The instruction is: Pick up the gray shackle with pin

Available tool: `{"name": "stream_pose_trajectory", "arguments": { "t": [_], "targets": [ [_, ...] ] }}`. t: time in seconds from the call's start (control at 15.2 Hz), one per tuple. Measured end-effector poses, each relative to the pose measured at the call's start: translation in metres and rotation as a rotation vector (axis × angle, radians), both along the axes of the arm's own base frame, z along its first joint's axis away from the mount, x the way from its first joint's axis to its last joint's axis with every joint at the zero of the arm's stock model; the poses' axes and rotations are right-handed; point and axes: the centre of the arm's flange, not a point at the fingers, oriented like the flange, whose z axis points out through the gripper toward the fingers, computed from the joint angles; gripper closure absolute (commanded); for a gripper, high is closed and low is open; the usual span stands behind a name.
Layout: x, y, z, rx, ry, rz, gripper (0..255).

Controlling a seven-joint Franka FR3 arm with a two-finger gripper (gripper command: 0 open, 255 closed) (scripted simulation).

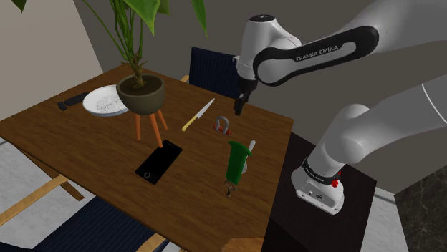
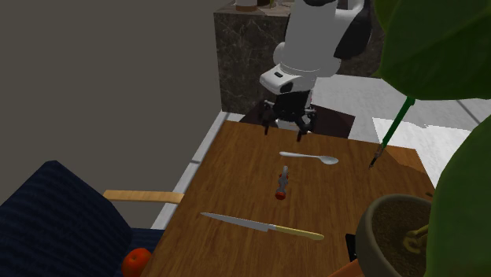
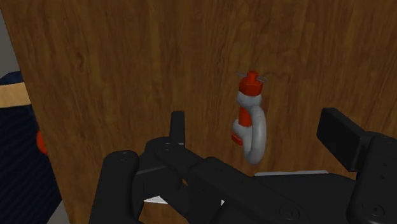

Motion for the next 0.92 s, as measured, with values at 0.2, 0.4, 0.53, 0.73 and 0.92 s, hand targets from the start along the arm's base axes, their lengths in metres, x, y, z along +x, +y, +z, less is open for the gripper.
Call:
{"name": "stream_pose_trajectory", "arguments": {
  "t": [0.2,0.4,0.53,0.73,0.92],
  "targets": [
    [0.009,0.013,-0.037,0.005,0.008,0.016,0],
    [0.017,0.022,-0.074,0.009,0.017,0.031,0],
    [0.017,0.030,-0.092,0.011,0.019,0.038,0],
    [0.018,0.030,-0.111,0.012,0.020,0.040,0],
    [0.018,0.030,-0.129,0.012,0.020,0.040,0]
  ]
}}
